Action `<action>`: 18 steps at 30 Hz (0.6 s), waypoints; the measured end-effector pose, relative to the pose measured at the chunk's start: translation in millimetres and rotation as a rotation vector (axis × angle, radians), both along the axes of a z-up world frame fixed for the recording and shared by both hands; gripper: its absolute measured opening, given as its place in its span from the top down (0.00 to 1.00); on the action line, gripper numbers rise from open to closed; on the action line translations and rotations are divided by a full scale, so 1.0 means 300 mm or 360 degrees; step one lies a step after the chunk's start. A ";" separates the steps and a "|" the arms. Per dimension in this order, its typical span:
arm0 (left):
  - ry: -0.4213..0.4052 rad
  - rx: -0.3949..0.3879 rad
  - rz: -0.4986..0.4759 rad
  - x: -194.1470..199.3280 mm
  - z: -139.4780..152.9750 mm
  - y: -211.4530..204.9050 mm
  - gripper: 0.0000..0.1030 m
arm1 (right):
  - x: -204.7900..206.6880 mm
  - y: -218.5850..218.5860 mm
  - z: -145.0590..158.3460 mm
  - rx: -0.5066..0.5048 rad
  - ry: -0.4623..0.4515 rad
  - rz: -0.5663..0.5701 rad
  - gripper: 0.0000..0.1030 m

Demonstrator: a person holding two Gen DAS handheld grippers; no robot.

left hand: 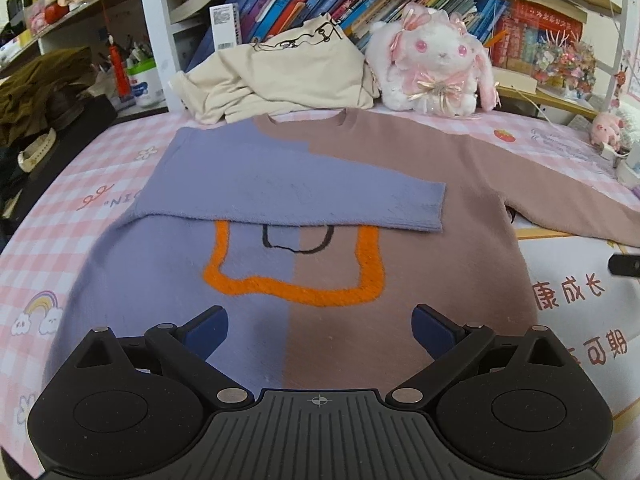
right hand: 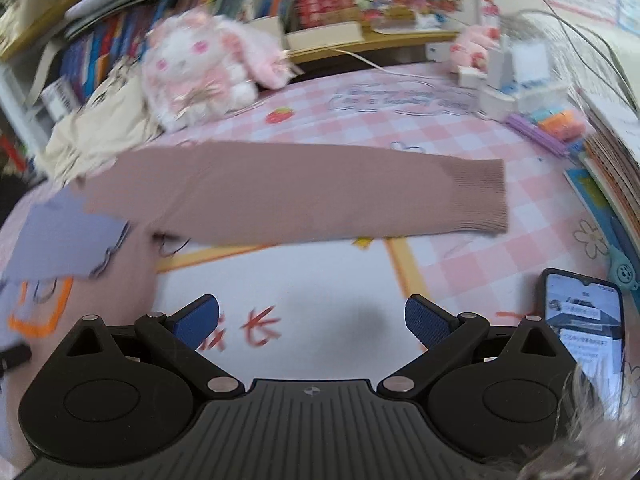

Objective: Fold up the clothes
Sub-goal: 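Move the right gripper to the mauve sleeve cuff and grasp it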

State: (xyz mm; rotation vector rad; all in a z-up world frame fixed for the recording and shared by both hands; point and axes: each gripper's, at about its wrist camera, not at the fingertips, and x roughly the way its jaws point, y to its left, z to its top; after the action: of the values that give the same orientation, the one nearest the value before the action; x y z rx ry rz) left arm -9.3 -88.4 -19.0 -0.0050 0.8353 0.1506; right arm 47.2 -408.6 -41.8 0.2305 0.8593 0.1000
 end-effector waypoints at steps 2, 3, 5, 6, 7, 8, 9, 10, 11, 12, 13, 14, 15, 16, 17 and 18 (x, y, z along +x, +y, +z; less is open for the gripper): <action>-0.0013 0.0003 0.0025 -0.005 0.003 -0.012 0.03 | 0.024 -0.033 -0.007 0.0042 0.0043 -0.0041 0.02; -0.0022 0.0010 0.0040 -0.007 0.006 -0.017 0.03 | 0.029 -0.050 -0.010 0.0071 0.0052 -0.0065 0.02; -0.0034 0.0024 0.0065 -0.009 0.010 -0.026 0.03 | 0.040 -0.083 -0.017 0.0130 0.0072 -0.0113 0.02; -0.0032 0.0025 0.0069 -0.009 0.011 -0.030 0.03 | 0.045 -0.099 -0.020 0.0160 0.0081 -0.0136 0.03; -0.0028 0.0022 0.0071 -0.008 0.011 -0.033 0.03 | 0.049 -0.111 -0.022 0.0186 0.0085 -0.0156 0.03; -0.0020 0.0018 0.0069 -0.007 0.011 -0.037 0.03 | 0.052 -0.120 -0.023 0.0203 0.0082 -0.0167 0.03; -0.0012 0.0015 0.0066 -0.006 0.009 -0.041 0.03 | 0.057 -0.126 -0.023 0.0213 0.0081 -0.0176 0.03; -0.0004 0.0016 0.0061 -0.005 0.008 -0.045 0.03 | 0.061 -0.133 -0.023 0.0220 0.0080 -0.0187 0.03; 0.0001 0.0021 0.0058 -0.004 0.008 -0.049 0.03 | 0.065 -0.140 -0.023 0.0227 0.0079 -0.0198 0.03; 0.0005 0.0027 0.0056 -0.003 0.008 -0.054 0.03 | 0.069 -0.147 -0.023 0.0233 0.0077 -0.0209 0.03; 0.0007 0.0034 0.0056 -0.002 0.009 -0.058 0.03 | 0.076 -0.154 -0.022 0.0239 0.0075 -0.0223 0.03; 0.0008 0.0041 0.0059 -0.002 0.010 -0.061 0.03 | 0.083 -0.162 -0.022 0.0244 0.0072 -0.0236 0.03; 0.0008 0.0048 0.0064 -0.002 0.010 -0.062 0.03 | 0.088 -0.172 -0.023 0.0249 0.0067 -0.0252 0.03; 0.0011 0.0053 0.0071 -0.003 0.010 -0.063 0.03 | 0.094 -0.182 -0.024 0.0253 0.0062 -0.0266 0.03; 0.0015 0.0056 0.0079 -0.004 0.009 -0.063 0.03 | 0.104 -0.193 -0.024 0.0253 0.0059 -0.0277 0.03; 0.0019 0.0057 0.0086 -0.004 0.009 -0.061 0.03 | 0.114 -0.204 -0.025 0.0254 0.0056 -0.0288 0.03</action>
State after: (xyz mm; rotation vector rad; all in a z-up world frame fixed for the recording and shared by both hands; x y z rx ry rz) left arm -10.6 -106.7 -16.5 0.0066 0.8448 0.2167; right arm 81.5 -469.8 -49.4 0.4597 0.8622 -0.0047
